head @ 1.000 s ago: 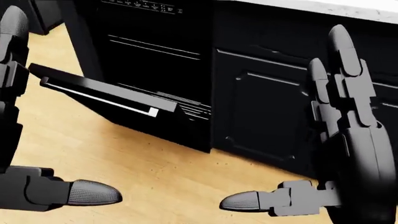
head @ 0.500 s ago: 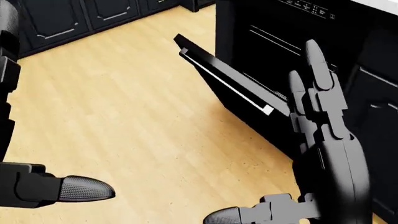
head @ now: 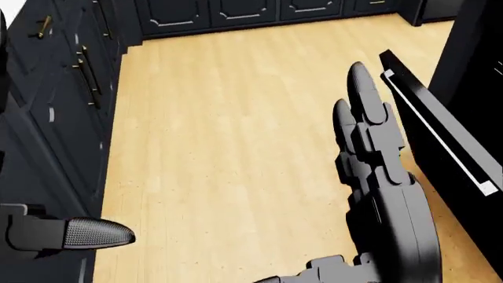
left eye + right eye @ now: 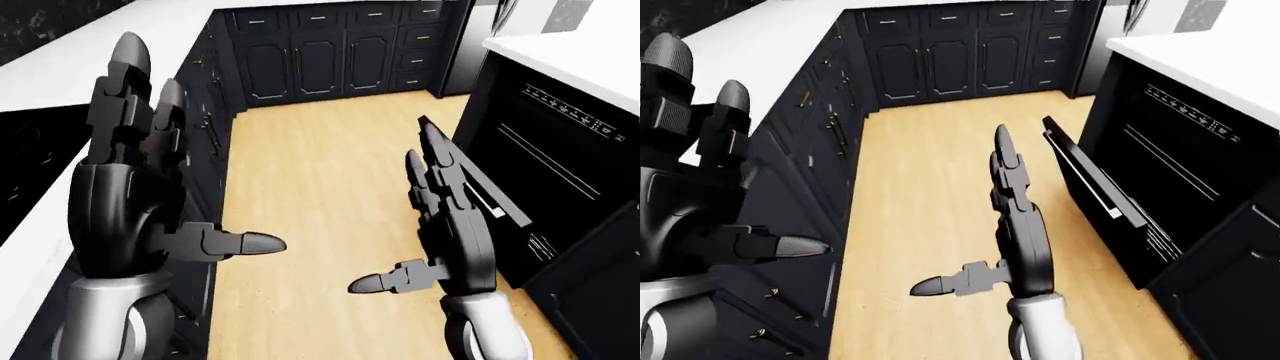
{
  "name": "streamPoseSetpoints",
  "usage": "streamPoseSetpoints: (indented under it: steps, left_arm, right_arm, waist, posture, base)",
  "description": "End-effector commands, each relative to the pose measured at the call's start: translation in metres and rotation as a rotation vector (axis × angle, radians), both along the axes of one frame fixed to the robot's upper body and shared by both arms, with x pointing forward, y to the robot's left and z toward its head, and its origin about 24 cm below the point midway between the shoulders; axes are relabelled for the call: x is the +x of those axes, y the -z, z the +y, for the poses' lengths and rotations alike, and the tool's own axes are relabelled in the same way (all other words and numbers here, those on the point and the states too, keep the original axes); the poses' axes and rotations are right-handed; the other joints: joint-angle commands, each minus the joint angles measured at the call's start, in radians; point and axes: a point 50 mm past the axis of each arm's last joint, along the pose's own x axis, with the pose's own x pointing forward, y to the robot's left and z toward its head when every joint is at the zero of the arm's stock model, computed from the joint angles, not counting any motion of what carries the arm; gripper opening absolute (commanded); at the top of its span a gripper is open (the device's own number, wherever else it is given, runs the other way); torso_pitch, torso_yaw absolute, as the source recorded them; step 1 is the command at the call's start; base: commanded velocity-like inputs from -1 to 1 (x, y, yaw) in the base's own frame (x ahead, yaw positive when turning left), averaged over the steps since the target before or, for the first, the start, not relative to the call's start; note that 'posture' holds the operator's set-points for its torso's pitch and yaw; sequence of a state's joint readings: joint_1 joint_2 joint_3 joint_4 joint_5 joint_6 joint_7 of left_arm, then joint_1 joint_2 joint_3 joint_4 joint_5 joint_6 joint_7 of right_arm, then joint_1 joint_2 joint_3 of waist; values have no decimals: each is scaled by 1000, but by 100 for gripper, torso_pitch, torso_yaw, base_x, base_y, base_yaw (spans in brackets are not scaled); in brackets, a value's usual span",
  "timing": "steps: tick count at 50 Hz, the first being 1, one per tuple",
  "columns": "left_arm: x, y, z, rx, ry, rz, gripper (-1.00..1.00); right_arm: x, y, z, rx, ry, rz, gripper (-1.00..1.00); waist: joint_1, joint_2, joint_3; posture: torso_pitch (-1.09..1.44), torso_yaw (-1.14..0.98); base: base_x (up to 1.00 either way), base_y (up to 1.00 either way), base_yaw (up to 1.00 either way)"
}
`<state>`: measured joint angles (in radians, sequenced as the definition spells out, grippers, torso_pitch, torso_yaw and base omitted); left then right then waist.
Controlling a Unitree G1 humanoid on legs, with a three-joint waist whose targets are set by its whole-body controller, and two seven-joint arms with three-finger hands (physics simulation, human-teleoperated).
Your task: Close the dishwasher door
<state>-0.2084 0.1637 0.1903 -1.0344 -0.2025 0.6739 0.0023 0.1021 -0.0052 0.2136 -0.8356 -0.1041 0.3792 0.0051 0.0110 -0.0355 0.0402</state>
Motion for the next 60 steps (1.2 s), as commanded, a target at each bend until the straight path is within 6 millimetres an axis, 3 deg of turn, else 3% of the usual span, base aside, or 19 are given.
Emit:
streamPoseSetpoints:
  steps: [1, 5, 7, 11, 17, 24, 25, 26, 27, 32, 40, 44, 46, 47, 48, 54, 57, 59, 60]
  left_arm:
    - [-3, -7, -3, 6, 18, -53, 100]
    - [-4, -6, -4, 5, 21, -52, 100]
    - [-3, -7, -4, 6, 21, -52, 100]
    - [-4, -6, -4, 7, 22, -52, 100]
    - [-4, -6, -3, 4, 19, -53, 100]
    - [-4, -6, -3, 4, 20, -53, 100]
    - [-4, -7, -3, 3, 19, -54, 100]
    - [-4, -7, -3, 2, 19, -53, 100]
    - [-4, -7, -3, 1, 19, -54, 100]
    - [-4, -6, -3, -1, 18, -54, 100]
    - [-4, -6, -3, -1, 18, -54, 100]
    - [-4, -6, -2, -1, 17, -55, 100]
    - [-4, -6, -2, -1, 16, -56, 100]
    - [-4, -6, -2, -2, 16, -56, 100]
    - [-4, -6, -2, -2, 16, -57, 100]
    - [-4, -7, -3, -2, 16, -57, 100]
    - [-4, -7, -3, -3, 17, -57, 100]
    - [-4, -7, -3, -3, 18, -57, 100]
    - [-4, -7, -3, -3, 18, -56, 100]
  right_arm:
    - [-7, -13, 0, 17, -6, -86, 100]
    - [-7, -14, -2, 42, -12, -89, 100]
    - [-9, -15, -2, 56, -20, -96, 100]
    - [-11, -16, 0, 83, -46, -94, 100]
    - [-14, -17, 2, 102, -75, -94, 100]
    - [-15, -17, 2, 108, -81, -99, 100]
    - [-15, -17, 3, 108, -83, -99, 100]
    - [-15, -16, 3, 106, -85, -99, 100]
    - [-15, -16, 4, 105, -87, -100, 100]
    - [-15, -15, 6, 99, -96, -102, 100]
    - [-17, -15, 7, 107, -109, -114, 100]
    - [-18, -16, 8, 108, -113, -118, 100]
    - [-18, -15, 8, 109, -115, -119, 100]
    - [-18, -16, 8, 110, -116, -120, 100]
    - [-18, -16, 8, 109, -117, -120, 100]
    - [-18, -15, 8, 110, -118, -121, 100]
    - [-18, -15, 8, 112, -117, -122, 100]
    - [-17, -15, 7, 112, -116, -120, 100]
    - [-17, -15, 8, 111, -116, -121, 100]
  waist:
    - [-10, 1, -7]
    - [-35, 87, -18]
    - [-34, 70, -2]
    - [-24, 50, -19]
    - [3, 90, -20]
    - [23, 25, 1]
    - [22, 0, -3]
    - [17, -61, -21]
    - [14, -30, -8]
    - [4, 13, -2]
    - [-6, 52, 26]
    - [-15, 91, 15]
    - [-9, 146, -10]
    - [4, 105, 20]
    - [-7, 118, 24]
    - [15, 85, 3]
    - [27, 48, -10]
    - [22, -6, -28]
    - [15, -1, -19]
  posture:
    - [0, 0]
    - [0, 0]
    - [0, 0]
    - [0, 0]
    - [0, 0]
    - [0, 0]
    - [0, 0]
    - [0, 0]
    - [0, 0]
    - [0, 0]
    - [0, 0]
    - [0, 0]
    - [0, 0]
    - [0, 0]
    - [0, 0]
    - [0, 0]
    - [0, 0]
    - [0, 0]
    - [0, 0]
  base:
    - [0, 0, 0]
    - [0, 0, 0]
    - [0, 0, 0]
    - [0, 0, 0]
    - [5, -29, 0]
    - [16, -37, 0]
    - [15, -25, 0]
    - [16, -25, 0]
    - [16, -22, 0]
    - [16, -20, 0]
    - [32, -10, 0]
    - [56, -9, 0]
    - [56, -9, 0]
    - [56, -9, 0]
    - [55, -9, 0]
    - [57, -9, 0]
    - [57, -9, 0]
    - [57, -9, 0]
    - [58, -9, 0]
